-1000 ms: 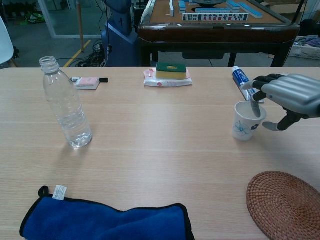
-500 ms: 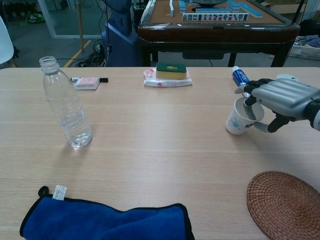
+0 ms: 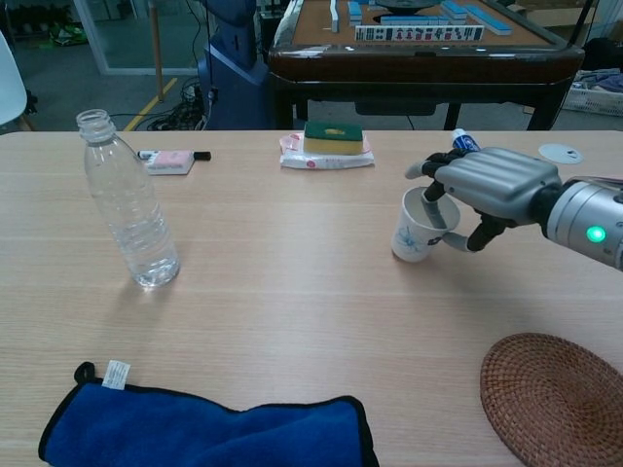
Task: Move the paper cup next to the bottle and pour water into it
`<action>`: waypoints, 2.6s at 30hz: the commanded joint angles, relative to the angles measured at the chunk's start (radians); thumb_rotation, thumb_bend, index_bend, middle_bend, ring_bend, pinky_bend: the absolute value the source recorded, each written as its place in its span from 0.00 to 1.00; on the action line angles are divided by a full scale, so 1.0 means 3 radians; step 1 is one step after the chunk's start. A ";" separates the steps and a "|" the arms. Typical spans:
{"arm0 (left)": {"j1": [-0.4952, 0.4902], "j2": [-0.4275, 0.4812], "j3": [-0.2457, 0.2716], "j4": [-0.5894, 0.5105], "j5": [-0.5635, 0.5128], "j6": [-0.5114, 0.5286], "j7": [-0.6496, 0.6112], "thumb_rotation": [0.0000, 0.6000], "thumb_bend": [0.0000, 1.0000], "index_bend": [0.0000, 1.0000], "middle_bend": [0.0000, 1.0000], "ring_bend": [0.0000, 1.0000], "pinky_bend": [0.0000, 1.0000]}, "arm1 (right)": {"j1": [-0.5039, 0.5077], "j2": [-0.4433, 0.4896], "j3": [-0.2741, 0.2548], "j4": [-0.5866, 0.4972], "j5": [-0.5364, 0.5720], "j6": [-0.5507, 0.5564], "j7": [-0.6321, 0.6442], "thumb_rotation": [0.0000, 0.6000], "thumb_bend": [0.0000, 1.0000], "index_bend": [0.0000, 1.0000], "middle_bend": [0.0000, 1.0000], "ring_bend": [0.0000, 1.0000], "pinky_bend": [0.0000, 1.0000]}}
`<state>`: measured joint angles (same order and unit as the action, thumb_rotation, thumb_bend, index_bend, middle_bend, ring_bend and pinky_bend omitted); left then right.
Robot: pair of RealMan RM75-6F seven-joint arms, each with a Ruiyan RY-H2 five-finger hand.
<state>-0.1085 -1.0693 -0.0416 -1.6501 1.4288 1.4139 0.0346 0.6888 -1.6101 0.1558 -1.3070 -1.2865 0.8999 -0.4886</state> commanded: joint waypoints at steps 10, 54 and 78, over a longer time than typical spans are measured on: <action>-0.0006 0.0015 -0.0013 0.0006 -0.0036 -0.0024 -0.0028 1.00 0.15 0.33 0.36 0.41 0.63 | 0.0353 -0.0231 0.0128 -0.0065 0.0153 -0.0251 -0.0070 1.00 0.46 0.63 0.04 0.00 0.08; -0.0017 0.0089 -0.0003 -0.0011 -0.0043 -0.0076 -0.0071 1.00 0.15 0.33 0.36 0.41 0.63 | 0.0991 -0.0710 0.0177 0.0241 0.0323 -0.0393 0.0041 1.00 0.20 0.34 0.04 0.00 0.08; -0.0049 -0.0058 0.0015 0.0046 -0.0080 -0.0137 0.0104 1.00 0.15 0.33 0.36 0.41 0.63 | 0.0461 0.0270 -0.0083 -0.0997 0.0393 0.0418 -0.0571 1.00 0.19 0.33 0.04 0.00 0.08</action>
<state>-0.1226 -1.0869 -0.0368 -1.6375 1.4051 1.3733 0.0656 0.8692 -1.5868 0.1566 -1.5455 -1.1810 0.9834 -0.6325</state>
